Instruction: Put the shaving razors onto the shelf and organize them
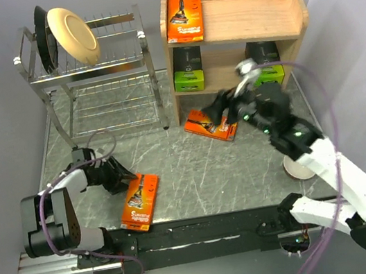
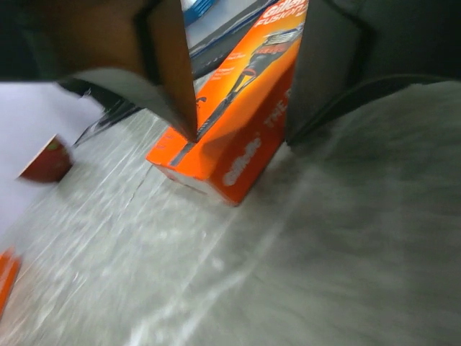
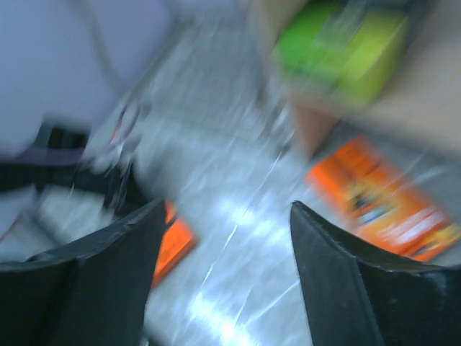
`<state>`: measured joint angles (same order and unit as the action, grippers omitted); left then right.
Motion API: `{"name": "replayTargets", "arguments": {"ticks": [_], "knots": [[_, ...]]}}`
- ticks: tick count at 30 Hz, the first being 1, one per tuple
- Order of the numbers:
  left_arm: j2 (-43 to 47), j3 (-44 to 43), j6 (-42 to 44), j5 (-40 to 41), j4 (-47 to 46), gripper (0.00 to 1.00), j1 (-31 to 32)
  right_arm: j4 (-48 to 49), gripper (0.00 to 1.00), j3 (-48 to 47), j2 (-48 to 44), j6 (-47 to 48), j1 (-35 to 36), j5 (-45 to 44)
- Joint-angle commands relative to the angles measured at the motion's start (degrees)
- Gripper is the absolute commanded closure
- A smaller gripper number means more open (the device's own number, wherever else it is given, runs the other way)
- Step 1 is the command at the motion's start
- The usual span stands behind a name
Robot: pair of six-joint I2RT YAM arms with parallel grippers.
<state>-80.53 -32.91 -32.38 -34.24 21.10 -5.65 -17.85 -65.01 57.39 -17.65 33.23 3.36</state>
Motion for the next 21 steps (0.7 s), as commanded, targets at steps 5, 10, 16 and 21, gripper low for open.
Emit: {"name": "replayTargets", "arguments": {"ticks": [5, 10, 16, 21], "knots": [[-5.86, 2.4, -8.29, -1.61, -2.11, 0.66, 5.39, 9.83, 0.2, 15.87, 16.78, -13.27, 2.1, 27.74], [-14.2, -2.75, -12.97, -1.1, -6.52, 0.74, 5.04, 17.58, 0.22, 15.99, 28.91, -16.63, 5.86, 38.37], [-23.7, -13.41, -11.65, -2.76, -5.37, 0.74, 2.66, 21.71, 0.18, 10.97, 38.58, -19.52, 8.25, 42.35], [-23.71, -11.41, -12.88, -4.08, -6.86, 0.78, 0.91, 15.4, 0.18, 8.06, 43.16, -20.58, 9.39, 38.49]]}}
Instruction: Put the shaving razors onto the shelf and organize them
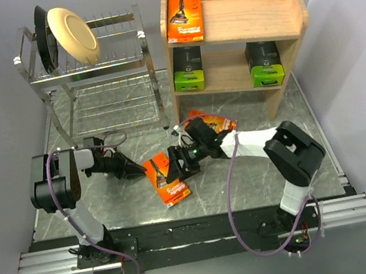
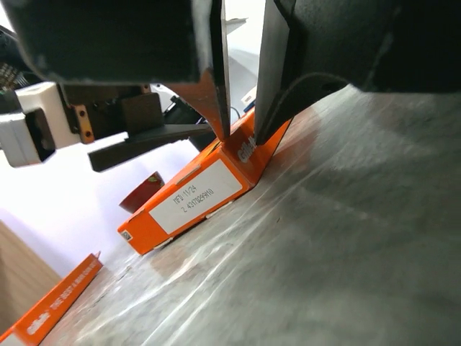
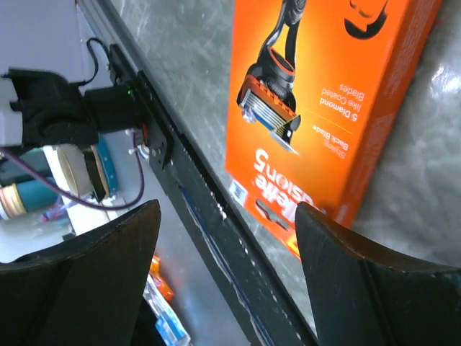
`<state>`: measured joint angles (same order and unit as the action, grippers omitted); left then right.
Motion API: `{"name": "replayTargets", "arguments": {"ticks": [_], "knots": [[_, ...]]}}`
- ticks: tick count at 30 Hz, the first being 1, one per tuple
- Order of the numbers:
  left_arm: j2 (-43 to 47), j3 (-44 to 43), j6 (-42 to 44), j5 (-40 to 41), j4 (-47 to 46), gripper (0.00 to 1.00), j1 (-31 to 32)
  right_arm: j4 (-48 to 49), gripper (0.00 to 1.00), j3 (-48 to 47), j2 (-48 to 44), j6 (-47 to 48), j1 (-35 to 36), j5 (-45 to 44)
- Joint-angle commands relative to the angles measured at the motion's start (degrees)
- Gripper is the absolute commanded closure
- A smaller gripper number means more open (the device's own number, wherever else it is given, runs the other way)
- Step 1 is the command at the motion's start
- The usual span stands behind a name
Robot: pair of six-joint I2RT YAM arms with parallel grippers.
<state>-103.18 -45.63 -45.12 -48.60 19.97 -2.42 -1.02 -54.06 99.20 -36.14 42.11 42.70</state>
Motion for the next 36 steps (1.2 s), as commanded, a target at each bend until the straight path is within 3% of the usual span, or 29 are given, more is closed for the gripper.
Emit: {"name": "replayTargets", "arguments": {"ticks": [1, 6, 13, 17, 28, 34, 36], "knots": [[-0.63, 1.94, -0.14, 10.28, -6.16, 0.78, -2.5, -2.49, 0.18, -2.98, 1.18, -2.0, 0.43, -2.08], [2.71, 5.54, 0.56, 10.63, -7.4, 0.78, -3.82, -9.17, 0.23, -1.41, -3.56, 0.01, -0.01, -8.41], [3.51, 4.76, 1.97, 10.89, -7.93, 0.73, -3.91, -14.19, 0.31, 2.73, -9.99, 5.9, -0.8, -10.79], [2.19, 3.97, 2.41, 10.98, -7.93, 0.73, -3.83, -13.05, 0.41, 3.0, -6.84, 4.94, -0.71, -10.53], [2.63, 4.32, 2.85, 11.24, -7.92, 0.71, -3.83, -11.12, 0.51, 1.59, 3.19, 1.87, -2.11, -8.42], [3.16, 4.93, 2.41, 11.07, -8.1, 0.67, -3.83, -3.91, 0.67, 2.03, 4.95, -1.03, -2.91, -4.29], [3.33, 4.76, 2.41, 11.07, -8.19, 0.65, -3.83, -1.72, 0.76, 2.3, 5.22, -1.65, -2.91, -2.98]]}}
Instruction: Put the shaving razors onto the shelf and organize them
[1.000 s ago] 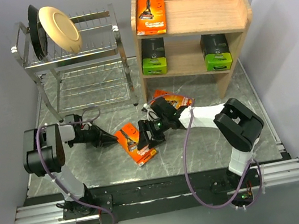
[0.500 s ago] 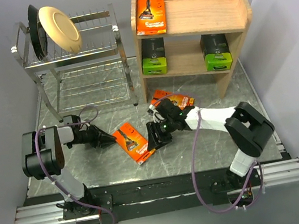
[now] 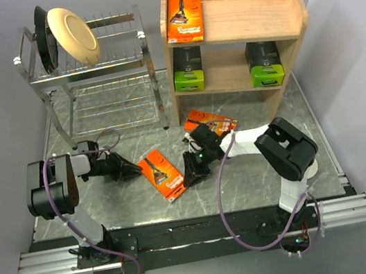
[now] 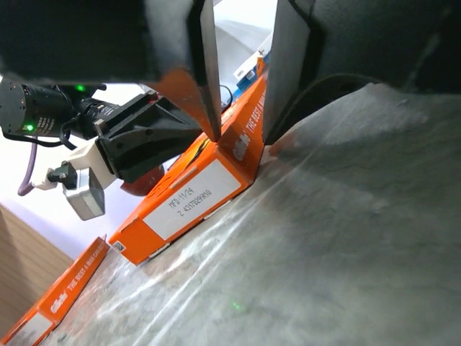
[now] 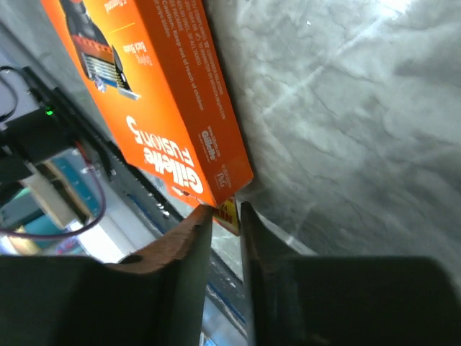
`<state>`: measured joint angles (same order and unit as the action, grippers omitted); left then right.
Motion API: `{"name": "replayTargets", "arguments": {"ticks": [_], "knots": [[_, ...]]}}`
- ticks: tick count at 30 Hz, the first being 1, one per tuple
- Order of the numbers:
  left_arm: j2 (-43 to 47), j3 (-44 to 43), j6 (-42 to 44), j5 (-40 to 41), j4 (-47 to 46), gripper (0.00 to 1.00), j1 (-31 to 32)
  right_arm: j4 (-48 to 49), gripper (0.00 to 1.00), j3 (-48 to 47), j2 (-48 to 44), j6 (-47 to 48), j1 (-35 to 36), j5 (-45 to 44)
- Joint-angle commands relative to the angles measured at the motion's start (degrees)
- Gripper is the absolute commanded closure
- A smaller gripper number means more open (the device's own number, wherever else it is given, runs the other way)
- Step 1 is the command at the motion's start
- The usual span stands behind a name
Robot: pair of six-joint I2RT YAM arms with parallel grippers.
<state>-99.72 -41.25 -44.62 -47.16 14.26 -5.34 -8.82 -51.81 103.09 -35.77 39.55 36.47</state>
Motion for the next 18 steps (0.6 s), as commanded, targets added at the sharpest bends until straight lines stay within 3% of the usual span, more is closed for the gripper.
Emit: {"name": "replayTargets", "arguments": {"ticks": [1, 3, 4, 7, 14, 18], "knots": [[-0.12, 0.3, 1.99, 9.8, -2.4, 0.62, -0.9, 6.44, 0.79, -0.04, 1.59, -2.29, -0.35, 4.22], [0.32, -0.23, 1.99, 10.06, -2.22, 0.55, -0.9, 7.67, 0.92, -0.22, 1.59, -2.46, -0.61, 5.36], [0.67, -0.32, 1.73, 10.24, -2.48, 0.44, -0.9, 7.85, 0.97, -0.31, 1.33, -3.07, -0.96, 6.24], [6.1, 1.34, 0.59, 6.3, -6.15, 0.31, -0.9, 11.43, 1.0, 0.48, -0.86, -6.83, -2.02, 8.7], [26.92, 18.21, -7.76, 1.89, -12.95, 0.21, -0.72, 22.69, 1.0, 0.22, -2.19, -15.11, -5.09, 18.54], [28.44, 19.45, -7.49, 1.02, -13.9, 0.2, -0.55, 32.77, 1.0, -1.36, 2.02, -24.39, -6.59, 23.01]]}}
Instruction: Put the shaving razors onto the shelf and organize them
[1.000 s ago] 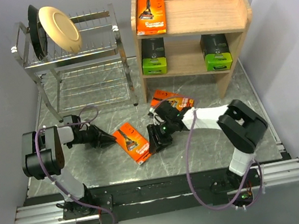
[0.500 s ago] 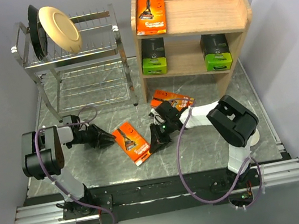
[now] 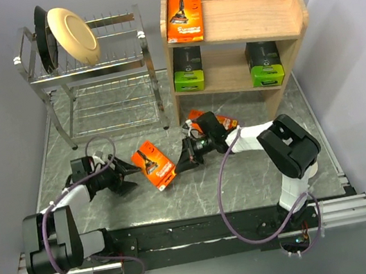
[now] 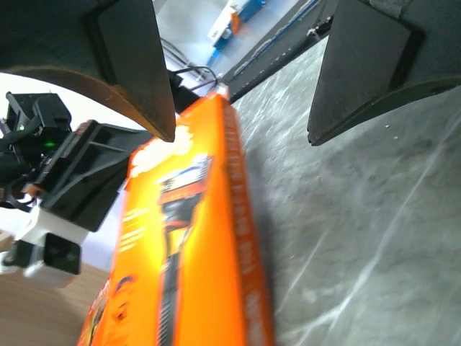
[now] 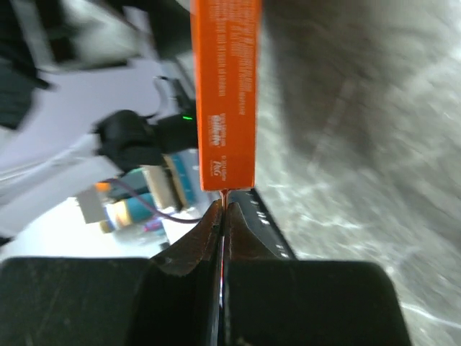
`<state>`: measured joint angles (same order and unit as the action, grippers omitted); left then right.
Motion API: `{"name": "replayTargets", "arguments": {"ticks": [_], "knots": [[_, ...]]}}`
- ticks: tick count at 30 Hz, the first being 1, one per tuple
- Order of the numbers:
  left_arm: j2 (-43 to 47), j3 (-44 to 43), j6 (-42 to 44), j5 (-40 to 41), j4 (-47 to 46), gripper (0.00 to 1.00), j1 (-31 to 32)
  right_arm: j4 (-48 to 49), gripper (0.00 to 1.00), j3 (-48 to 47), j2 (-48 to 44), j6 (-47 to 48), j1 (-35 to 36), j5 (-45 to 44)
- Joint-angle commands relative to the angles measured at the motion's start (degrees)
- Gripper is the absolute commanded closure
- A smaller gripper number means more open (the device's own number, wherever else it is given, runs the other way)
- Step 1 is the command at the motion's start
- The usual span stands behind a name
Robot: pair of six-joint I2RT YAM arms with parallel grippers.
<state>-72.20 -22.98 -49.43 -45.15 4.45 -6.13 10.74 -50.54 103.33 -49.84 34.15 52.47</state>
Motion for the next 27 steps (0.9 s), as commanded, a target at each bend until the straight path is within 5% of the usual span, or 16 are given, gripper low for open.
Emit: {"name": "replayTargets", "arguments": {"ticks": [1, 11, 17, 21, 27], "knots": [[0.4, 1.62, -4.69, -1.35, -6.1, 0.19, 0.68, 16.21, 1.0, -2.8, 4.05, -12.88, -1.37, 7.82], [-14.97, -0.65, -21.05, -8.81, -32.47, 0.24, 5.69, 20.37, 1.0, -6.67, 7.59, -19.15, -0.32, 6.59], [-18.85, -1.72, -25.63, -11.54, -38.81, 0.53, 5.87, 11.0, 1.0, -8.95, 8.12, -13.97, -0.05, 6.24], [-15.61, 0.74, -23.79, -12.16, -38.2, 0.73, 5.87, 8.32, 0.56, -8.35, 7.86, -11.93, -1.28, 5.01], [-13.14, 2.68, -21.06, -13.48, -37.67, 0.74, 4.81, 14.39, 0.38, -6.58, 9.08, -16.42, -2.07, 5.54]]}}
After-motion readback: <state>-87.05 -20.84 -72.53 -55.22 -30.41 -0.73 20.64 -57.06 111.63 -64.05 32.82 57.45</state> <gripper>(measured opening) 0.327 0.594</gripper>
